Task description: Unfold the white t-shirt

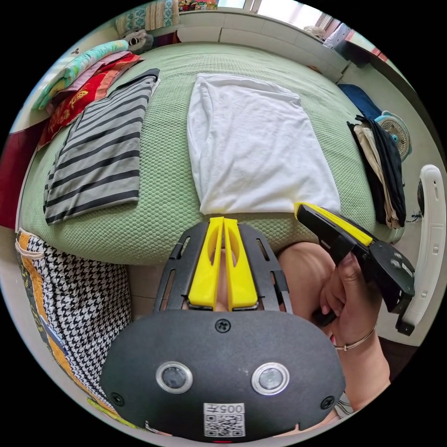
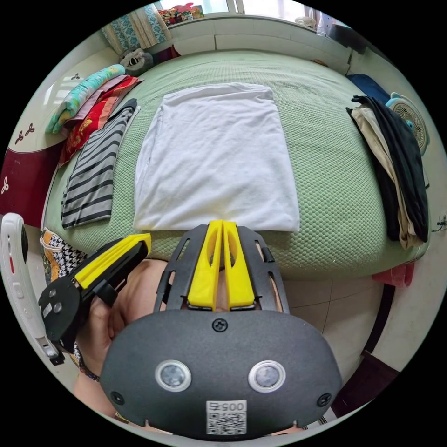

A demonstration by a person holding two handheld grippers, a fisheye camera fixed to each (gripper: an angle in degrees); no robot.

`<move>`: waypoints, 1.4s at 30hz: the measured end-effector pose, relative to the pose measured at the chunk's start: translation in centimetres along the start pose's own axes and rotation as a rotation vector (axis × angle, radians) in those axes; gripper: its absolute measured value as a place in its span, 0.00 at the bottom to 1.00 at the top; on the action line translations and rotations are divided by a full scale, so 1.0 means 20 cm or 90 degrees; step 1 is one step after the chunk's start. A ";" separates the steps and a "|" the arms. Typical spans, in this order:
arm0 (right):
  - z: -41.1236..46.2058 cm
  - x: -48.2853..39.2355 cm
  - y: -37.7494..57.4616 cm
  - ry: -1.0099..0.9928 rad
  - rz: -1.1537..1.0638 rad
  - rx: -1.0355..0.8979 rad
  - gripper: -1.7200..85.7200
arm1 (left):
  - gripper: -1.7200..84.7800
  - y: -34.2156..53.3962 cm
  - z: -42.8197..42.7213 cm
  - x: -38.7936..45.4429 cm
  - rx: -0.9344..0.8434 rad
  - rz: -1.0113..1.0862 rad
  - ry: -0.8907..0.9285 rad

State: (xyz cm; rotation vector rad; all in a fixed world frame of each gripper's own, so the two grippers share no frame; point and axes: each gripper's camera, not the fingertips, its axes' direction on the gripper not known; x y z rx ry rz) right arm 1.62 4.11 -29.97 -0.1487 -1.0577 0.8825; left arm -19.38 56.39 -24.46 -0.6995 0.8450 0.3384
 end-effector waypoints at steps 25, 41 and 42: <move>-0.02 0.09 -0.01 -0.005 -0.005 -0.017 0.01 | 0.01 0.11 -0.10 -0.17 0.037 0.004 0.047; -0.24 -0.21 0.08 -0.115 -0.295 0.203 0.04 | 0.01 0.39 -0.22 -0.57 0.084 -0.031 0.060; -0.21 -0.24 0.07 -0.110 -0.303 0.166 0.08 | 0.01 0.39 -0.22 -0.58 0.085 -0.031 0.054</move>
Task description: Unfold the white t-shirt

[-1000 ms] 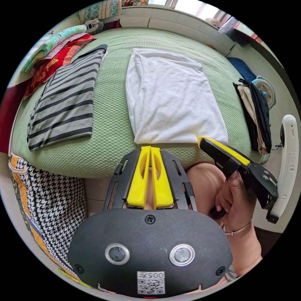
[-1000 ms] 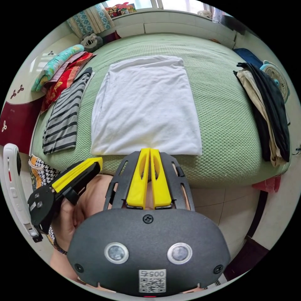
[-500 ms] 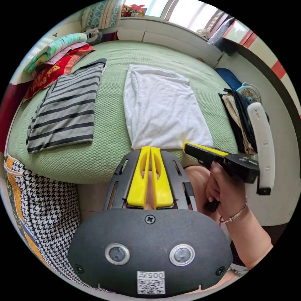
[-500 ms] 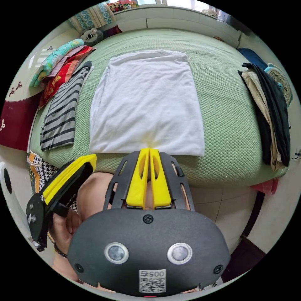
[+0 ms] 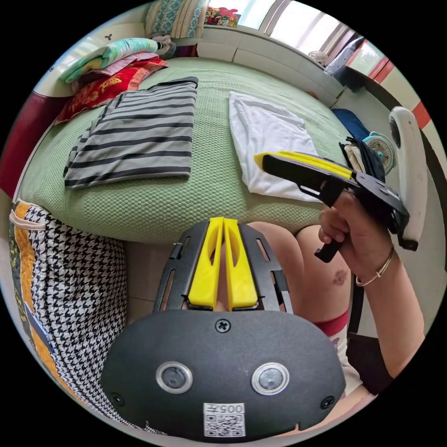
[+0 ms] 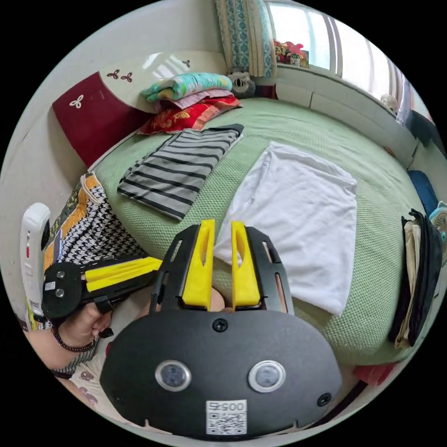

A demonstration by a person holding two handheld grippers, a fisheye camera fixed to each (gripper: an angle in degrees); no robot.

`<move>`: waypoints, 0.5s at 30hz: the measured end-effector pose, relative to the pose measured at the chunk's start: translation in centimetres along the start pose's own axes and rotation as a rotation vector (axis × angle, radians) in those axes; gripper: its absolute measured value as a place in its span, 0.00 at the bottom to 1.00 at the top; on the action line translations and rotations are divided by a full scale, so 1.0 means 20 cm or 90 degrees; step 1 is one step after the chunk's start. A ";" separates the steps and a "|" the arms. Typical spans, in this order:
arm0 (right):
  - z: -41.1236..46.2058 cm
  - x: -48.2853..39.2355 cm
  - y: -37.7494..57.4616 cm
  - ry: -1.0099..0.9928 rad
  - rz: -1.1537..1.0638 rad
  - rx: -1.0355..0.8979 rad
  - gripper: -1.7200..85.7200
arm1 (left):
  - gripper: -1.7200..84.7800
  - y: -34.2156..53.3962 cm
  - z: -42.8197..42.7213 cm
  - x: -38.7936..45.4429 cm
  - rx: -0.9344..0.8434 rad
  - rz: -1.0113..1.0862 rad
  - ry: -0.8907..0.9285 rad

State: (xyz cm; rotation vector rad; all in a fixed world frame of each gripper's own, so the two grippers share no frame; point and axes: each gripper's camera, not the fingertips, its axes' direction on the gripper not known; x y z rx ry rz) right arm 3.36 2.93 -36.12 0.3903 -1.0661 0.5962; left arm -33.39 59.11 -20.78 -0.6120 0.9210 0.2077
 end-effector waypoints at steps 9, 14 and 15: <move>0.19 0.00 -0.03 0.034 0.006 -0.154 0.14 | 0.01 0.00 0.01 -0.07 -0.014 -0.004 -0.010; 0.18 0.05 -0.02 0.076 0.006 -0.170 0.05 | 0.01 -0.03 0.00 -0.08 -0.019 0.000 -0.009; 0.15 0.08 -0.01 0.063 0.016 -0.159 0.03 | 0.01 -0.04 0.00 -0.08 -0.017 0.003 -0.010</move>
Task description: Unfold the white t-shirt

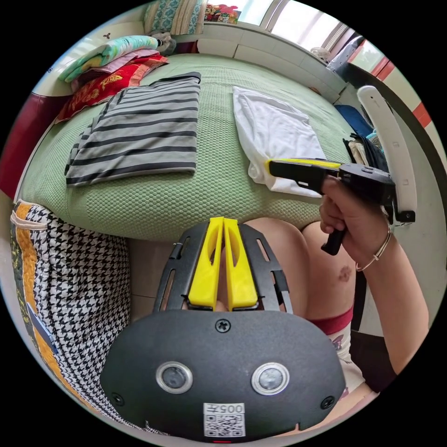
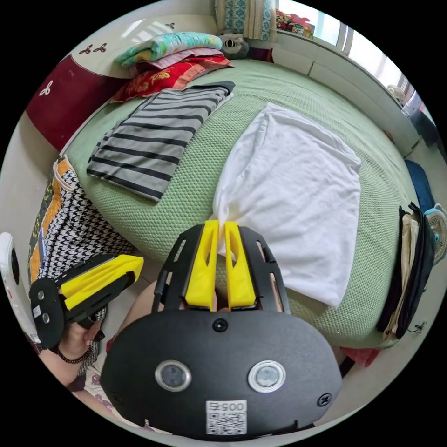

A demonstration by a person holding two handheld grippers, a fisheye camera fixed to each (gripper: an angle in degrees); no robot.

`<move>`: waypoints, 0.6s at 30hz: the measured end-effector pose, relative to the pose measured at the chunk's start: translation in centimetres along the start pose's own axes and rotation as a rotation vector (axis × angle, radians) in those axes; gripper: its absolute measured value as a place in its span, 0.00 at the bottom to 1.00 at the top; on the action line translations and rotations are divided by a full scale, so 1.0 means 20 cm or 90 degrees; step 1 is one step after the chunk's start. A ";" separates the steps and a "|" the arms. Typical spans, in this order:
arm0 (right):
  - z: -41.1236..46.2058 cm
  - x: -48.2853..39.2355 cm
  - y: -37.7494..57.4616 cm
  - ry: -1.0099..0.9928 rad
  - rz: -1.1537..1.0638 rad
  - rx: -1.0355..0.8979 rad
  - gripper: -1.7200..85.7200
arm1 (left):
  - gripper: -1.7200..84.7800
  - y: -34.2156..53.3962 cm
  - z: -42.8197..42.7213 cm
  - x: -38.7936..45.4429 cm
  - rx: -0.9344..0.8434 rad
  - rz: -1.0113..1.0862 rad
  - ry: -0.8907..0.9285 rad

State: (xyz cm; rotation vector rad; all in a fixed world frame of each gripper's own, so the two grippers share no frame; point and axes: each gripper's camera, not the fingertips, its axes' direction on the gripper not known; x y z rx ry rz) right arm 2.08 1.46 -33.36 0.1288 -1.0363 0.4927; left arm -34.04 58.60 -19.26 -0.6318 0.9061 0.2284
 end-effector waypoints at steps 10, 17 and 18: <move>-0.28 0.48 0.21 -0.060 0.150 0.107 0.01 | 0.09 -0.15 -0.01 0.07 0.011 0.065 0.071; -0.28 0.62 0.32 -0.071 0.176 0.104 0.02 | 0.16 -0.46 0.07 0.10 -0.017 0.067 0.070; -0.27 0.63 0.33 -0.076 0.172 0.104 0.02 | 0.17 -0.51 0.09 0.11 -0.023 0.069 0.066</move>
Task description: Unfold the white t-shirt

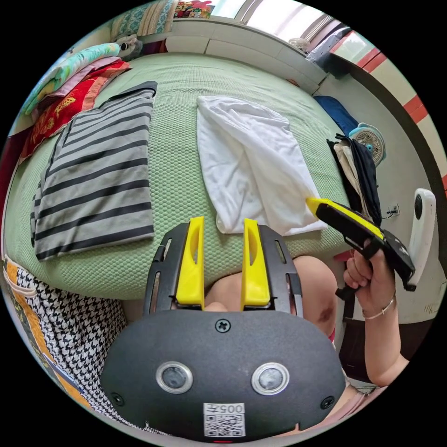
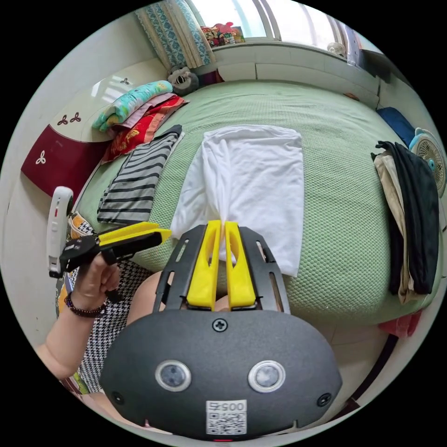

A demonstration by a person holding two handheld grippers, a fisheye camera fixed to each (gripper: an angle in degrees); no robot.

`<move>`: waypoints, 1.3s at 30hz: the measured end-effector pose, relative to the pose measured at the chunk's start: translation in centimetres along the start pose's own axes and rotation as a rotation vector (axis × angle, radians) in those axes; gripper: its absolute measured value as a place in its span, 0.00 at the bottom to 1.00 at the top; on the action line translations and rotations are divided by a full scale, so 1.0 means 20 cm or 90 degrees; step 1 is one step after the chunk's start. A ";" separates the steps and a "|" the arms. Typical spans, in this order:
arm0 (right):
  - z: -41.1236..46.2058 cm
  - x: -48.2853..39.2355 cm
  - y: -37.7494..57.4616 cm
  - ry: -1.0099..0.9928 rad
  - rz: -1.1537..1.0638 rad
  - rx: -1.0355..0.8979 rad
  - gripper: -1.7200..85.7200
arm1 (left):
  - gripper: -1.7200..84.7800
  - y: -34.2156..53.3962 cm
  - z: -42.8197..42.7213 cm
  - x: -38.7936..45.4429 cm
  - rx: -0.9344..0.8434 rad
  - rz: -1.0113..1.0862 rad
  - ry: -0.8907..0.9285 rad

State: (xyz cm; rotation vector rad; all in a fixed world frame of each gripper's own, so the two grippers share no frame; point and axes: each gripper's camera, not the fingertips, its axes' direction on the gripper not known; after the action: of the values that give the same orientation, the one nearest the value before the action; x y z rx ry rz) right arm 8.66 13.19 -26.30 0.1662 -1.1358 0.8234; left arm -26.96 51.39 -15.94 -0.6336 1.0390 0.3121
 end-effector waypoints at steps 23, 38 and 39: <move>0.16 0.11 -0.14 0.075 -0.111 -0.077 0.07 | 0.05 -0.26 0.08 0.03 -0.047 0.009 -0.016; -0.42 1.06 0.16 0.178 0.190 0.076 0.05 | 0.05 0.00 -0.24 -0.18 0.048 -0.063 -0.072; -0.41 1.15 0.23 0.176 0.232 0.066 0.04 | 0.05 0.05 -0.21 -0.20 0.032 -0.078 -0.055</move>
State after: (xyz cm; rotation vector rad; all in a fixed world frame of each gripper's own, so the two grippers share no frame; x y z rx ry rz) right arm 15.55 31.95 -11.70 -0.0720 -0.8724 1.1901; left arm -32.25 49.72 -14.26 -0.6300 0.9187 0.2047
